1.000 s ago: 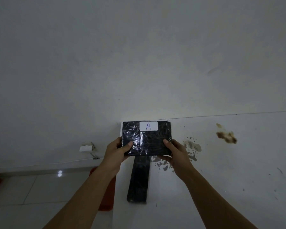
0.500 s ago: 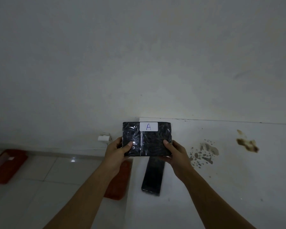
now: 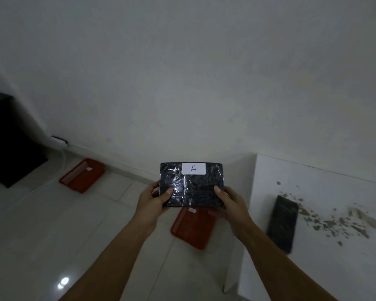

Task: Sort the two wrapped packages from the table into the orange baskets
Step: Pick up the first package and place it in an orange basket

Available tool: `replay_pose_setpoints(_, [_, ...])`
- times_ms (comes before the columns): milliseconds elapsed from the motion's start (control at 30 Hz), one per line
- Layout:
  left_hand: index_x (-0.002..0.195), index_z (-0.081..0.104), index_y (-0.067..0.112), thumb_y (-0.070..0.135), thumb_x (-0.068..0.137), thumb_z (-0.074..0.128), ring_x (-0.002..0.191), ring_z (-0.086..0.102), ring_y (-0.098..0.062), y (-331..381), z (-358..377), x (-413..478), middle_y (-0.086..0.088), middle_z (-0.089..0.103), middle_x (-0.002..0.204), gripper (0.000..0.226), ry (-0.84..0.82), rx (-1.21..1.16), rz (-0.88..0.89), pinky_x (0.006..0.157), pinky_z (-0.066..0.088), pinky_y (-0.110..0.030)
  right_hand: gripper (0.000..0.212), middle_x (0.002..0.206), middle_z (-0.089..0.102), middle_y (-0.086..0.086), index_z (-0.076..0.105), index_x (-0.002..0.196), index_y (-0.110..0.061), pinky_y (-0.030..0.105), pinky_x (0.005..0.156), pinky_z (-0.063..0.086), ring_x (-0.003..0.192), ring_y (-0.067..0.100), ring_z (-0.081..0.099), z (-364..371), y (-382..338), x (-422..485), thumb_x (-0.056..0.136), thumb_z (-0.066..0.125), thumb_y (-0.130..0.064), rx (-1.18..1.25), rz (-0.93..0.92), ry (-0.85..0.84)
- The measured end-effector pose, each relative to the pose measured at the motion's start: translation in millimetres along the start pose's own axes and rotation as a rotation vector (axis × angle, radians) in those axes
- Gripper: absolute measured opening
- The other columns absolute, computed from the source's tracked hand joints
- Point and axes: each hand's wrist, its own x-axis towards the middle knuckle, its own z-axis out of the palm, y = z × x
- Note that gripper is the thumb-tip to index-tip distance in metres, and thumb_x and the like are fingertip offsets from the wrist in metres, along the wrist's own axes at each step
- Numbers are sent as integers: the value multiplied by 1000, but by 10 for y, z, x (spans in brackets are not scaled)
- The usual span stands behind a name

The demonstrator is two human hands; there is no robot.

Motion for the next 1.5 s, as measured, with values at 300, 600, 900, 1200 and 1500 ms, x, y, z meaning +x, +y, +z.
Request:
replay_pose_setpoints(300, [126, 56, 2, 2, 91, 62, 85, 68, -19, 247, -1991, -339, -13, 68, 112, 36, 238, -7, -7, 62, 57, -21, 39, 113, 74, 3, 65, 118, -25, 43, 78, 61, 97, 19, 73, 1913, 769, -71, 84, 73, -44, -251, -17, -162])
replay_pose_setpoints(600, [128, 55, 5, 4, 91, 62, 88, 68, -21, 353, -3289, -316, -14, 67, 114, 38, 446, -61, -36, 67, 56, -26, 59, 123, 66, 0, 58, 130, -23, 36, 95, 50, 111, 19, 62, 3212, 1204, 20, 82, 70, -55, -739, -167, -344])
replay_pose_setpoints(900, [129, 55, 5, 5, 90, 64, 90, 69, -22, 526, -4184, 483, -14, 68, 111, 40, 554, -69, -79, 69, 56, -27, 74, 127, 58, 8, 50, 137, -18, 43, 99, 48, 120, 24, 53, 4240, 1435, 829, 80, 65, -62, -1006, -273, -482])
replay_pose_setpoints(1200, [129, 54, 5, 6, 90, 64, 90, 69, -23, 1015, -4897, 1690, -13, 69, 108, 41, 631, -90, -123, 70, 56, -28, 85, 135, 54, 10, 45, 142, -19, 43, 101, 46, 124, 28, 50, 5274, 1368, 2022, 76, 64, -69, -1131, -280, -582])
replay_pose_setpoints(1500, [129, 54, 6, 6, 89, 65, 95, 69, -25, 1458, -5701, 2868, -15, 68, 114, 41, 600, -57, -134, 70, 57, -28, 102, 138, 53, 3, 43, 140, -28, 47, 101, 49, 124, 23, 50, 6252, 1459, 2943, 58, 66, -82, -1181, -248, -629])
